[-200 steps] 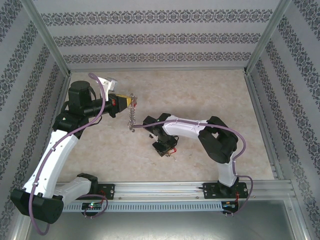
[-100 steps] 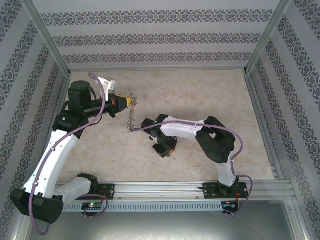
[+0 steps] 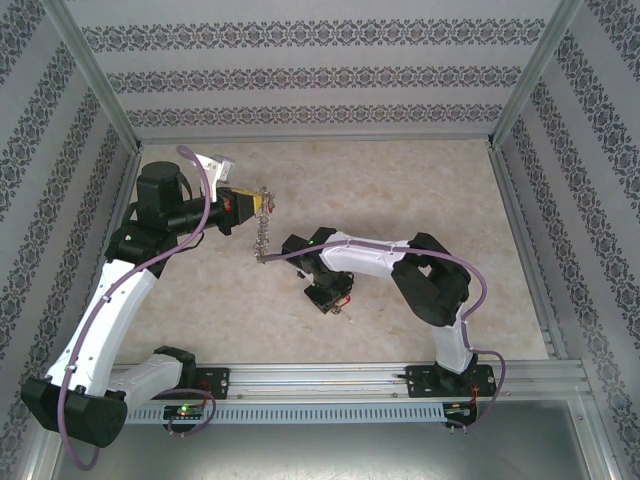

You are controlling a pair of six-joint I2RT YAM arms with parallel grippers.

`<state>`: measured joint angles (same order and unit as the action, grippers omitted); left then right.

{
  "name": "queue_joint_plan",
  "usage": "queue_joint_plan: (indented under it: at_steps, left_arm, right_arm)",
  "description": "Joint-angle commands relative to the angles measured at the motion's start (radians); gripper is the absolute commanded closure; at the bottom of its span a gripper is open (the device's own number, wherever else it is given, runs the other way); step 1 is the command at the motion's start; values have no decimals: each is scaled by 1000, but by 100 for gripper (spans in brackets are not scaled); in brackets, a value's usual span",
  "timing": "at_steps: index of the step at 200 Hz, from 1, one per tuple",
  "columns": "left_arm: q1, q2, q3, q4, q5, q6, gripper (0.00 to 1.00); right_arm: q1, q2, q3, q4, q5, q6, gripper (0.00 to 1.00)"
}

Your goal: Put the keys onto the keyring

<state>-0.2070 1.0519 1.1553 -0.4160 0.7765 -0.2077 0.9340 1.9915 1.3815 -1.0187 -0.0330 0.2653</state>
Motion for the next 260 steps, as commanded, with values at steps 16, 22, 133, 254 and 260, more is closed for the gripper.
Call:
queue_joint_plan:
  at_steps: [16,22,133,254,260]
  left_arm:
    - [17,-22,-3,5,5,-11,100]
    - [17,-24,-2,4,4,-11,100]
    - [20,-28,-1,-5,6,-6,100]
    - [20,-24,1,-3,9,-5,100]
    - [20,-24,1,-3,10,-6,100]
  right_arm:
    - [17,21,14,-4,2,5,69]
    - [18,22,13,-3,2,5,69]
    - [25,23,1,-11,34,17,73]
    - [19,-9,13,-24,43,31,84]
    - [18,-12,11,-26,41,31,85]
